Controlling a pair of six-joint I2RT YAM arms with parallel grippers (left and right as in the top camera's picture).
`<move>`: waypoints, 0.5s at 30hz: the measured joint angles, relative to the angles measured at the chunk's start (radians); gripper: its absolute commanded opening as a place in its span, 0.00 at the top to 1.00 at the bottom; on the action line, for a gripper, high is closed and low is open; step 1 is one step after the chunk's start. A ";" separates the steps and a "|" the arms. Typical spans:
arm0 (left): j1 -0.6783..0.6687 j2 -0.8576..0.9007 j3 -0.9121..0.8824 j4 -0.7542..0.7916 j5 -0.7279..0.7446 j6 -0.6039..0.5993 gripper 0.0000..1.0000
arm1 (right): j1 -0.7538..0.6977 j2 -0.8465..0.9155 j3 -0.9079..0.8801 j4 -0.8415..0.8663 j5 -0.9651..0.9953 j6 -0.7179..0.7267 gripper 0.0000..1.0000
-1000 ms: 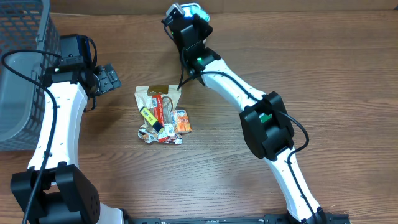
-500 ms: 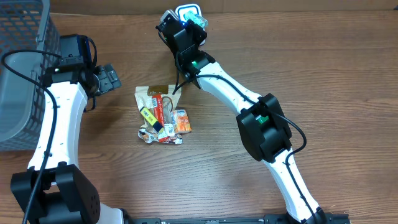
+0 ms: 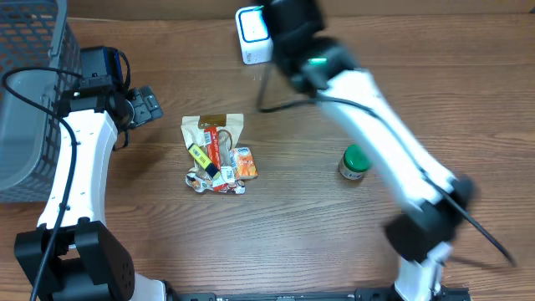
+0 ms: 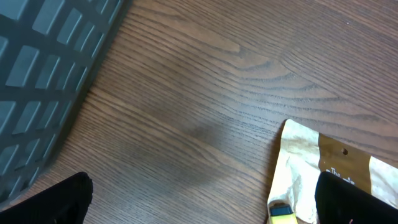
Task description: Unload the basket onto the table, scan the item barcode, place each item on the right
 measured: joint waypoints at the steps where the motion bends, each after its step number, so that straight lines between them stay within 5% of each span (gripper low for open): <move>1: 0.000 0.000 0.000 0.000 0.000 0.000 0.00 | -0.024 -0.062 0.003 -0.063 -0.027 0.058 0.96; 7: 0.000 0.000 0.000 0.000 0.000 0.000 0.00 | -0.223 -0.250 0.024 -0.410 -0.290 0.321 0.96; 15: 0.000 0.000 0.000 0.000 0.000 0.000 0.00 | -0.461 -0.184 -0.105 -0.651 -0.646 0.433 0.96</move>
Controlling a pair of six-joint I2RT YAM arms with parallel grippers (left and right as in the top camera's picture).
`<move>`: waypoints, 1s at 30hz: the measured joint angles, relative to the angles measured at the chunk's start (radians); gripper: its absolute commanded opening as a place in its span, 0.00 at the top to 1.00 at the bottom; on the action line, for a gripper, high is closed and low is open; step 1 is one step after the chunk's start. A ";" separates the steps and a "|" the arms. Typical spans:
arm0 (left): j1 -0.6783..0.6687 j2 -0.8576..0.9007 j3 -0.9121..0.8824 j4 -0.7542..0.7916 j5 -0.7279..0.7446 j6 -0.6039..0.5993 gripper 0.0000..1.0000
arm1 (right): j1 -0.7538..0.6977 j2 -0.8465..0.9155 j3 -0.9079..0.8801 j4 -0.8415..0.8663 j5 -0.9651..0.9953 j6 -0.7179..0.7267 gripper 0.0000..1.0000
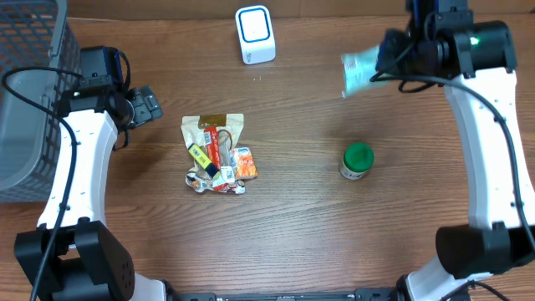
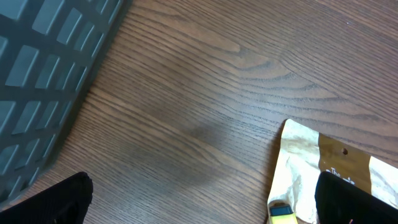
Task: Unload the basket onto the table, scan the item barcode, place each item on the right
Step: 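Carry the wipes packet back right and release it beside the jar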
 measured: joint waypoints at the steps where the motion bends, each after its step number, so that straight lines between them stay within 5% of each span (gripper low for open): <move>1: 0.000 0.000 0.000 0.000 0.000 0.000 0.00 | -0.017 0.007 -0.034 -0.004 -0.015 0.003 0.96; 13: 0.000 0.000 0.000 0.000 0.000 0.000 0.00 | -0.162 0.017 -0.438 0.165 -0.082 0.029 0.94; 30: 0.000 0.000 0.000 0.000 0.000 0.000 0.00 | -0.209 0.017 -0.629 0.230 -0.080 0.071 0.82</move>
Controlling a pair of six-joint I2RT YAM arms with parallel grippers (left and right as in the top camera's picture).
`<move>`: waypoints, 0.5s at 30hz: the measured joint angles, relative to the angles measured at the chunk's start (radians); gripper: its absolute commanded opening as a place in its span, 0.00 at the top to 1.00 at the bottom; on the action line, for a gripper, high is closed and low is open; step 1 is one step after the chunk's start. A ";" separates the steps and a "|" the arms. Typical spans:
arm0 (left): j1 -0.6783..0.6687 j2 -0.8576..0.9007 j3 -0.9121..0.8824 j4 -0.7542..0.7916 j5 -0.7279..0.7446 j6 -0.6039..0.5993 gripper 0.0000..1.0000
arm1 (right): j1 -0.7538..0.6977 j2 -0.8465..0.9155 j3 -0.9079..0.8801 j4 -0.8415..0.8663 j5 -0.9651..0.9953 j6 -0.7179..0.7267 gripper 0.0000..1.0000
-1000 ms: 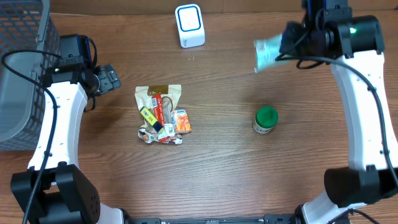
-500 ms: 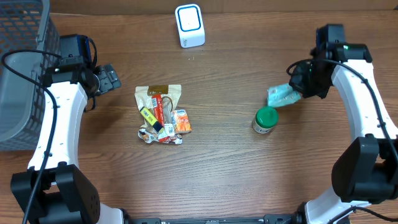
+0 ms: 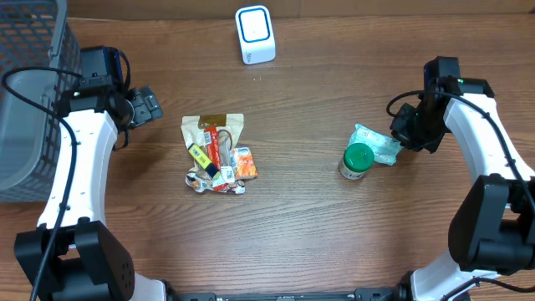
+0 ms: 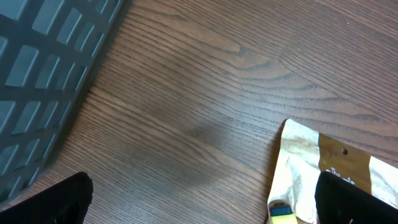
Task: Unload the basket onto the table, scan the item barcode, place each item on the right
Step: 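Carry the wipes packet back right and release it beside the jar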
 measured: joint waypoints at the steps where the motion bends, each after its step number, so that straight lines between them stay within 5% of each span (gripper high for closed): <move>1: 0.000 0.000 0.000 0.000 0.000 0.000 0.00 | 0.000 0.000 0.000 0.000 0.000 0.000 0.79; 10: 0.000 0.000 0.000 0.000 0.000 0.000 0.00 | 0.000 0.000 0.000 -0.018 -0.016 0.010 0.45; 15: 0.000 0.000 0.000 0.000 0.000 0.000 0.00 | 0.002 0.000 0.000 -0.046 -0.081 0.002 0.44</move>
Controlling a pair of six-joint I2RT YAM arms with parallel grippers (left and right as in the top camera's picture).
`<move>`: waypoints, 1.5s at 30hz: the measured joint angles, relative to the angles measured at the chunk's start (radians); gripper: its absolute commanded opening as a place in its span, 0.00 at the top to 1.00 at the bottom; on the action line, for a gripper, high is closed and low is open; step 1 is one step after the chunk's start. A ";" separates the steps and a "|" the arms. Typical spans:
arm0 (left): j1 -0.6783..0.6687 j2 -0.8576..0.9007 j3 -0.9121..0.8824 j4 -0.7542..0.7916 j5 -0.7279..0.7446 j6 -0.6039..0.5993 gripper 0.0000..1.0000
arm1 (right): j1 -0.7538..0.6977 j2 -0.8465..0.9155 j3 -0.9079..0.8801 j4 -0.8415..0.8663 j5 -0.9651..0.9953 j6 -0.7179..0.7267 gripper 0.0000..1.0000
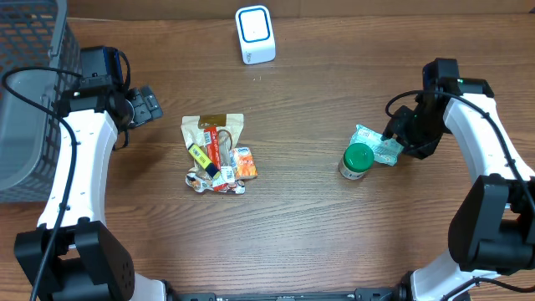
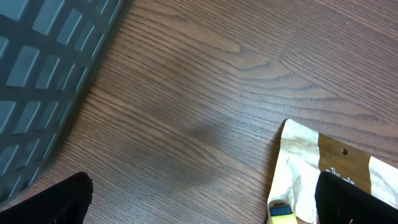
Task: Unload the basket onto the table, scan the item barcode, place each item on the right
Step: 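Carry the wipes packet back right and release it beside the jar, then move the right gripper over the green-lidded jar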
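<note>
A pale green packet (image 1: 374, 143) lies on the table against a green-lidded jar (image 1: 357, 160). My right gripper (image 1: 399, 139) is at the packet's right end, its fingers apart over it and seemingly open. The white and blue barcode scanner (image 1: 255, 33) stands at the table's far edge. Far to the left, my left gripper (image 1: 147, 106) stands open; in its wrist view (image 2: 208, 208) nothing is between its fingers (image 2: 65, 200).
A pile of snack packets (image 1: 216, 153) on a beige pouch (image 2: 323, 168) lies left of centre. A grey mesh basket (image 1: 29, 92) stands at the far left, its wall (image 2: 43, 74) close to the left gripper.
The right gripper has shifted slightly left over the packet's end and its fingers look spread. The packet stays beside the jar. The left arm has not moved.
The right arm was at the scanner at the table's back. Then it held the pale green packet in the air at the right rear. After that the packet was down beside the jar, where it lies now with the fingers spread over it.
</note>
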 measured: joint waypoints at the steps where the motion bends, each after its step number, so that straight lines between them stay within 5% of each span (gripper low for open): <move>1: 0.000 0.000 0.000 0.000 0.000 0.000 0.00 | 0.000 0.000 -0.001 -0.008 -0.014 0.000 0.44; 12: 0.000 0.000 0.000 0.000 0.000 0.000 0.00 | 0.047 0.000 -0.068 -0.017 -0.089 0.000 0.44; 27: 0.000 0.000 0.000 0.000 0.000 0.000 0.00 | 0.290 0.000 -0.070 0.107 -0.087 0.001 0.44; 45: 0.000 0.000 0.000 0.000 0.000 0.000 0.00 | 0.331 -0.063 0.037 -0.029 0.019 -0.055 0.09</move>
